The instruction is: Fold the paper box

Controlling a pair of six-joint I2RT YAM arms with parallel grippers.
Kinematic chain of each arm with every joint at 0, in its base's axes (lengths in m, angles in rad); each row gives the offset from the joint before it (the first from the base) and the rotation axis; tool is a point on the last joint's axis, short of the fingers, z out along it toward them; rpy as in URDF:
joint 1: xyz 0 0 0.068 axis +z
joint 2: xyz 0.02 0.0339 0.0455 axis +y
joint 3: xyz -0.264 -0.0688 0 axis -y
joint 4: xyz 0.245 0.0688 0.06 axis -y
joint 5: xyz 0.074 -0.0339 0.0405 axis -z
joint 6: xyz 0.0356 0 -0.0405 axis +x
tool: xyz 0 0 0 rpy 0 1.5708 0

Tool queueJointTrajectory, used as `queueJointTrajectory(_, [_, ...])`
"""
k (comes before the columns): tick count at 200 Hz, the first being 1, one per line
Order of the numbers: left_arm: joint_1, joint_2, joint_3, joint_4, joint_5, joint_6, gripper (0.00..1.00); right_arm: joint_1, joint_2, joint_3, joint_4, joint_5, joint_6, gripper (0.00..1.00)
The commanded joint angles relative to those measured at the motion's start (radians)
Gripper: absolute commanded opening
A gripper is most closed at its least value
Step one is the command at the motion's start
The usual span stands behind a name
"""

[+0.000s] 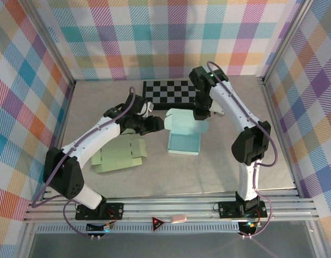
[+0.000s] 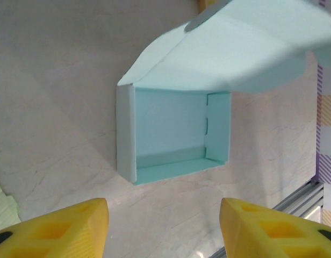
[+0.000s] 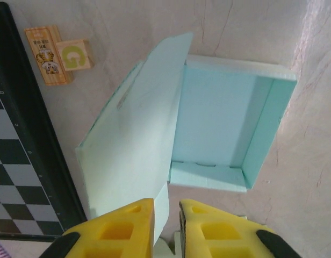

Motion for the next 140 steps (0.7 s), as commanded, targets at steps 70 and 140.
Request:
queueJointTrajectory(70, [0.050, 0.148, 0.196, -0.113, 0.094, 0.256, 0.59, -0.055, -0.248, -0.128, 0.435, -0.007, -1.135, 0.58])
queueJointTrajectory(140, [0.032, 0.340, 0.385, -0.192, 0.060, 0.492, 0.61, -0.190, -0.434, -0.606, 0.466, -0.280, -1.869, 0.63])
